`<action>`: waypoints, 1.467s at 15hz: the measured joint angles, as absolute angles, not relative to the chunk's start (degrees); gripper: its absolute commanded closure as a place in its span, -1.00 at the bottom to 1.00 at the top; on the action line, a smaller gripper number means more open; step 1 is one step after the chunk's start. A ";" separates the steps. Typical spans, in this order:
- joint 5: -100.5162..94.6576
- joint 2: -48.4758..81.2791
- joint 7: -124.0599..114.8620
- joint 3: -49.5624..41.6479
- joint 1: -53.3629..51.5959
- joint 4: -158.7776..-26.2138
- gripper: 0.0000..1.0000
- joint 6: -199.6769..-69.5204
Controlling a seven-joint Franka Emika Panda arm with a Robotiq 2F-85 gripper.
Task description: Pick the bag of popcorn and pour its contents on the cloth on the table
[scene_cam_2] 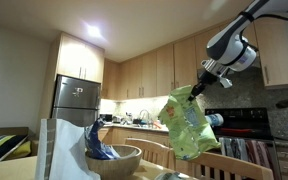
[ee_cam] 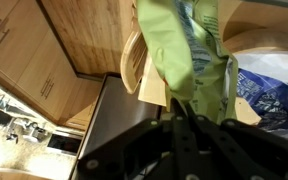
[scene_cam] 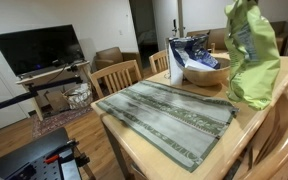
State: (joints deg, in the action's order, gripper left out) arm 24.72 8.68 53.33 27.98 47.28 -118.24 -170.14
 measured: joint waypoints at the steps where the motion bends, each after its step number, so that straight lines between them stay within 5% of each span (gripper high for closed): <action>1: 27.61 7.97 56.56 29.48 48.21 -118.38 1.00 -168.86; 8: 45.93 -0.31 74.28 34.90 49.38 -122.34 0.98 -161.16; 22: 46.29 0.54 73.77 34.74 49.19 -122.74 1.00 -162.82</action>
State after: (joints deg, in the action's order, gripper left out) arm 46.29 0.54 73.77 34.74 49.19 -122.74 -162.82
